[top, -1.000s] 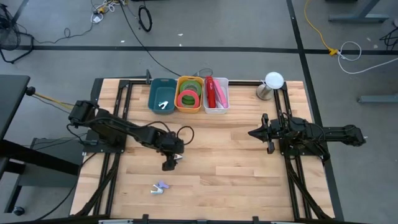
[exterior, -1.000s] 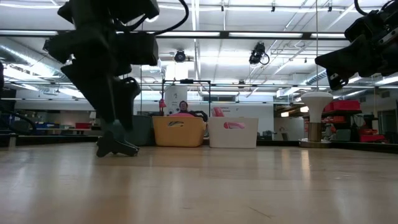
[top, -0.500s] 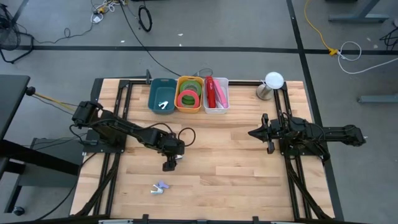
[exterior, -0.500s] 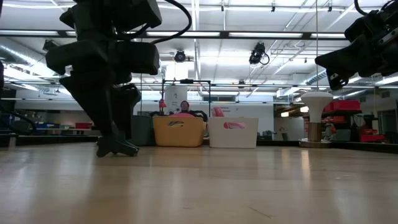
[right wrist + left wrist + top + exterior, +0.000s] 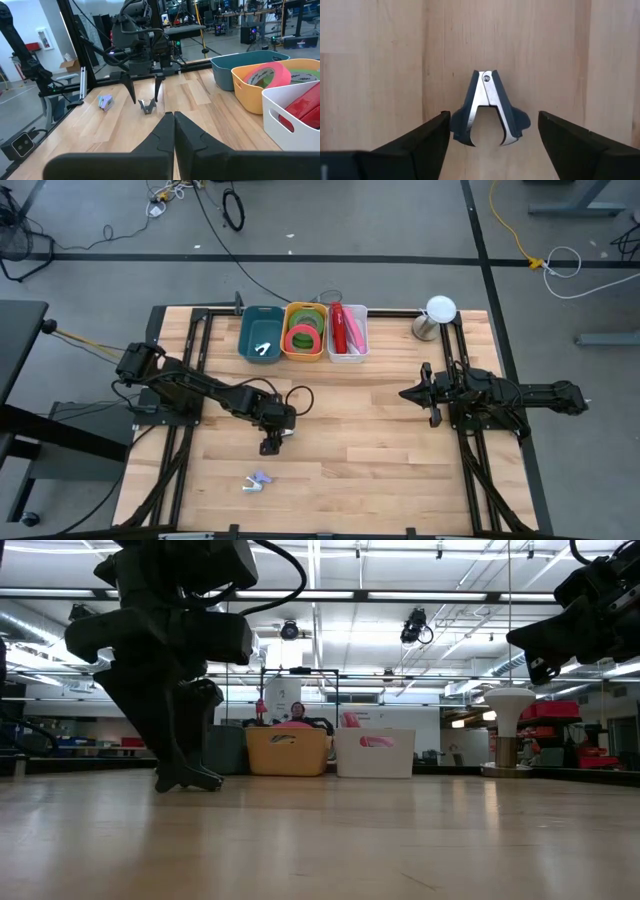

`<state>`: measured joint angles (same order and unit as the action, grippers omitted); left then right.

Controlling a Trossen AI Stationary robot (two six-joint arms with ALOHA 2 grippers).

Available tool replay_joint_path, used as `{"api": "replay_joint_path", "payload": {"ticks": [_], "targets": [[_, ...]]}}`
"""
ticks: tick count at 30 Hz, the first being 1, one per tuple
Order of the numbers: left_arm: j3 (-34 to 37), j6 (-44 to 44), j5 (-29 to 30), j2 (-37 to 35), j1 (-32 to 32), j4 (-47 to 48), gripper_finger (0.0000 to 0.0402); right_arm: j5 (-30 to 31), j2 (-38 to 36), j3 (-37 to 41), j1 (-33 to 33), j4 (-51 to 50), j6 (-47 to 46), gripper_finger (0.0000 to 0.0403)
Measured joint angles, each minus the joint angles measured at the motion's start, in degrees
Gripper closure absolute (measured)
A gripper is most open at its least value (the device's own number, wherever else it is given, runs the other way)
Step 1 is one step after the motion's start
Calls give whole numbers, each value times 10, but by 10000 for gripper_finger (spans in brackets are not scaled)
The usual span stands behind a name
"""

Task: Pick and place Stapler, Stapler remover, tape
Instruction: Put the black staple remover into the blue bin

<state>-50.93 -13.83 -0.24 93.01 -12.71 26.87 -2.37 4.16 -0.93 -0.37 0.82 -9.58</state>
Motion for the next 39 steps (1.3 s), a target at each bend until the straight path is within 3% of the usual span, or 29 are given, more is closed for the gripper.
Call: {"api": "replay_joint_path", "payload": {"ticks": [25, 39], "targets": [[-3, -16, 10, 0, 0, -3, 277, 0, 0, 0, 0, 0, 0, 396], [-104, -20, 87, -1, 33, 82, 284, 0, 0, 0, 0, 0, 0, 396]]}}
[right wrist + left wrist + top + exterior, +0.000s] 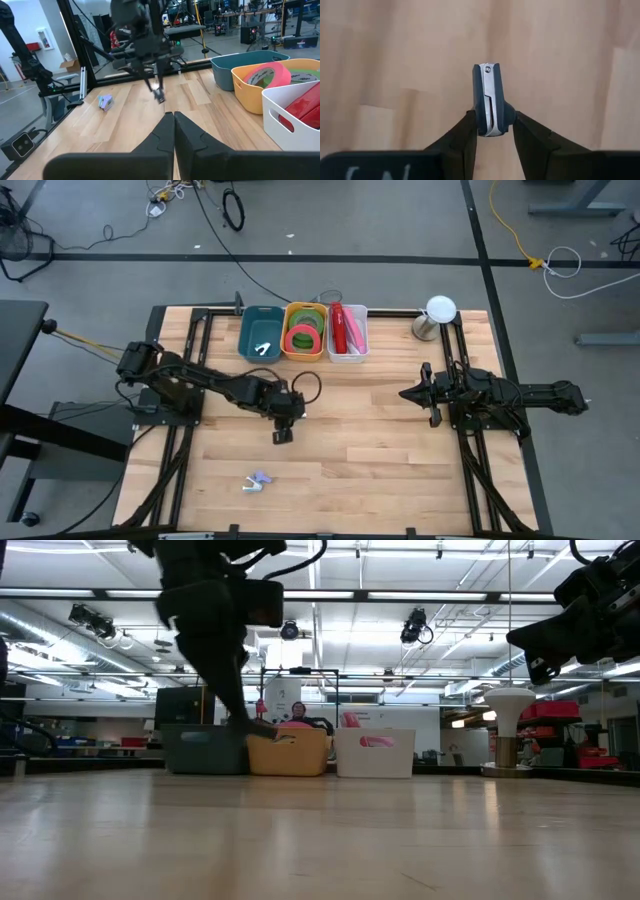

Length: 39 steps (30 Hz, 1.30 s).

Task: Pick and place Stapler, Stapler remover, tape
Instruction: Put the black staple remover into the blue bin

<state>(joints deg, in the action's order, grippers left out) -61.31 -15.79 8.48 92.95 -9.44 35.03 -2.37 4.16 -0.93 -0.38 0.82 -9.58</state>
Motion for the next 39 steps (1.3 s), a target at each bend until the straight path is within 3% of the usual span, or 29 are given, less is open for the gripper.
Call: {"api": "replay_joint_path", "payload": {"ticks": [11, 23, 31, 39], "targets": [[-123, 24, 28, 0, 91, 170, 285, 0, 0, 0, 0, 0, 0, 396], [-208, 129, 107, -5, 251, 333, 285, 0, 0, 0, 0, 0, 0, 396], [-209, 221, 109, -8, 376, 322, 284, 0, 0, 0, 0, 0, 0, 396], [-209, 244, 79, -8, 469, 284, 283, 0, 0, 0, 0, 0, 0, 396]]}}
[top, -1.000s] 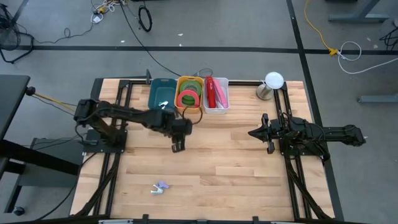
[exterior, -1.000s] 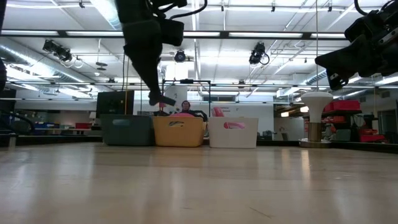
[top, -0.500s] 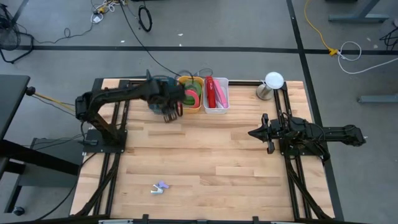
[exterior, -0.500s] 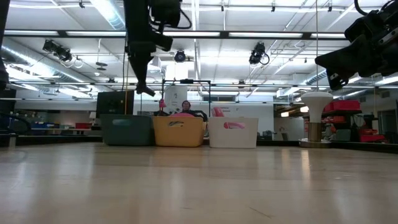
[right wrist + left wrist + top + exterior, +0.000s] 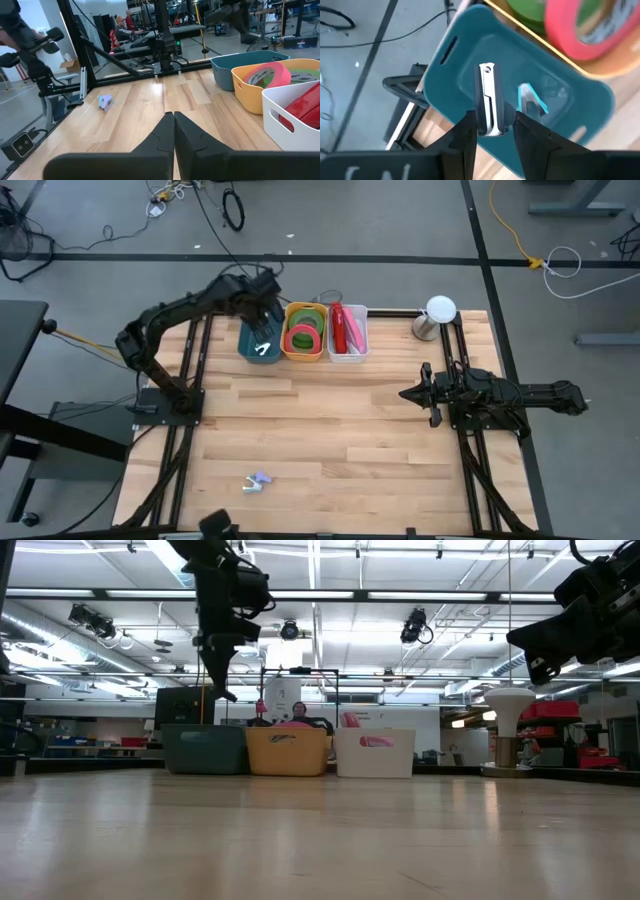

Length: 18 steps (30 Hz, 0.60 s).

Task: Pick and place Stapler, Stapler remover, tape
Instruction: Put the black staple remover into the blue bin

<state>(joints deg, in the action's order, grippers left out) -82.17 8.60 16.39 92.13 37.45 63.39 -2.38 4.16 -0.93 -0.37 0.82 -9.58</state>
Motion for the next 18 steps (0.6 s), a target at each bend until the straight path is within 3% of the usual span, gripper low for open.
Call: {"api": "replay_joint_path", "payload": {"ticks": [10, 18], "targets": [[1, -19, -35, 14, 48, -67, 282, 0, 0, 0, 0, 0, 0, 396], [1, -19, -43, 54, 59, -68, 282, 0, 0, 0, 0, 0, 0, 396]]}}
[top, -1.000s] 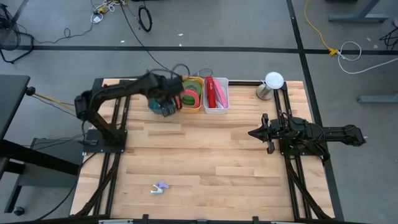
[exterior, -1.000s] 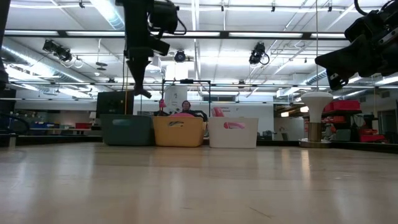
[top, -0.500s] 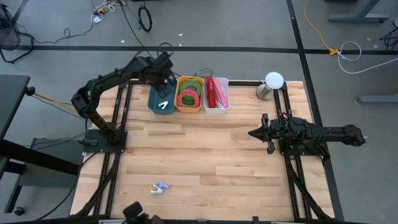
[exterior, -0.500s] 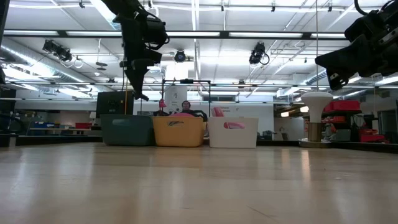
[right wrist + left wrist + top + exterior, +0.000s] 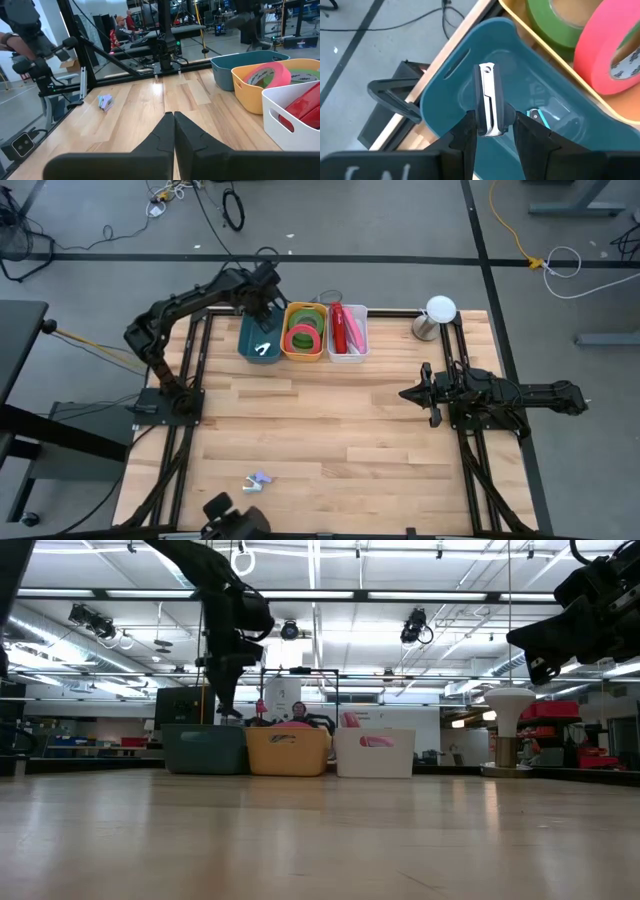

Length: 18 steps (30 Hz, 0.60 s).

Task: Pick and place Stapler, Stapler remover, tape
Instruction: Put the black staple remover into the blue bin

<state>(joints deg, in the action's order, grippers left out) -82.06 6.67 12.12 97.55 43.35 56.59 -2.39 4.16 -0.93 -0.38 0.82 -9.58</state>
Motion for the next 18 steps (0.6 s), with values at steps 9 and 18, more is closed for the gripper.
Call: {"api": "replay_joint_path", "payload": {"ticks": [9, 18], "targets": [[0, -1, -32, 41, 0, 4, 282, 0, 0, 0, 0, 0, 0, 396], [0, -33, -40, 49, -3, 14, 258, 0, 0, 0, 0, 0, 0, 396]]}}
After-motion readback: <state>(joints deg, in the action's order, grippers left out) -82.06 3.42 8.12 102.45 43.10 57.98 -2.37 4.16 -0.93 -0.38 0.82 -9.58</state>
